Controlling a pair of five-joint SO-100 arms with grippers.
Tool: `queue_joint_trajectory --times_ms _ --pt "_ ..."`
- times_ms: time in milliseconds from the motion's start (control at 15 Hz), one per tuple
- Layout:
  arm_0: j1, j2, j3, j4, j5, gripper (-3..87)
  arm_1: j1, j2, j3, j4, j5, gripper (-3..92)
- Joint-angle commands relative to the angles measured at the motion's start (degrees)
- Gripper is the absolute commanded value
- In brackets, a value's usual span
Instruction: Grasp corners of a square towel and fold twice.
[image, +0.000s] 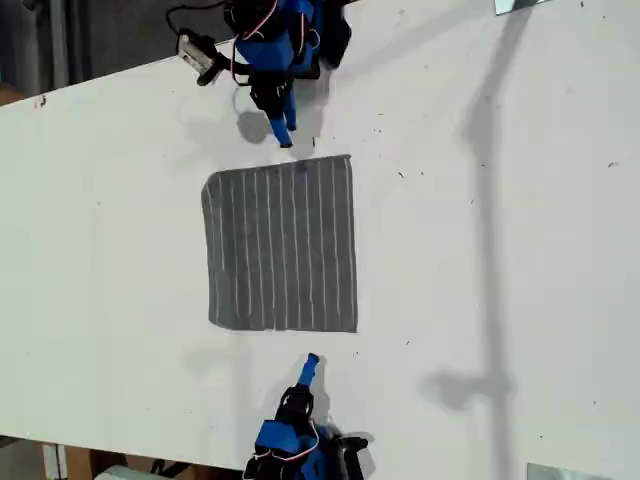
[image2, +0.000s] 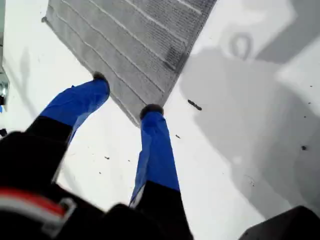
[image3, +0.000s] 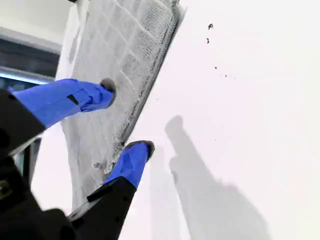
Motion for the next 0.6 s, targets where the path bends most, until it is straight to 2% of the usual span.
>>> queue_joint_trajectory --times_ms 0,67,133,200,267,333,467,533 --pt "1.1 0.1 0.4 -0.7 -20.3 18.9 -13.4 -0.2 4.4 -4.7 2.5 28.1" --pt "6.5 0.2 0.4 -1.5 -23.5 36.9 -13.1 -0.2 4.3 -4.7 3.0 28.1" --pt "10.6 0.2 0.4 -1.7 -18.5 44.9 -12.7 -0.2 4.2 -4.7 3.1 27.9" --pt "7.7 0.2 0.4 -1.7 -21.1 45.0 -12.6 -0.2 4.1 -4.7 3.2 27.7" --pt "7.2 0.2 -0.4 0.5 -35.0 58.4 -12.9 -0.2 4.1 -4.7 3.2 27.5" --pt "8.6 0.2 -1.3 1.7 -35.9 67.3 -13.3 -0.2 4.1 -4.7 3.3 27.5" --pt "4.8 0.2 -1.0 1.1 -43.1 66.3 -13.8 -0.2 4.0 -4.7 3.8 27.5" --pt "4.3 0.3 0.0 -0.4 -41.9 69.2 -14.1 -0.2 3.9 -4.7 4.1 27.7"
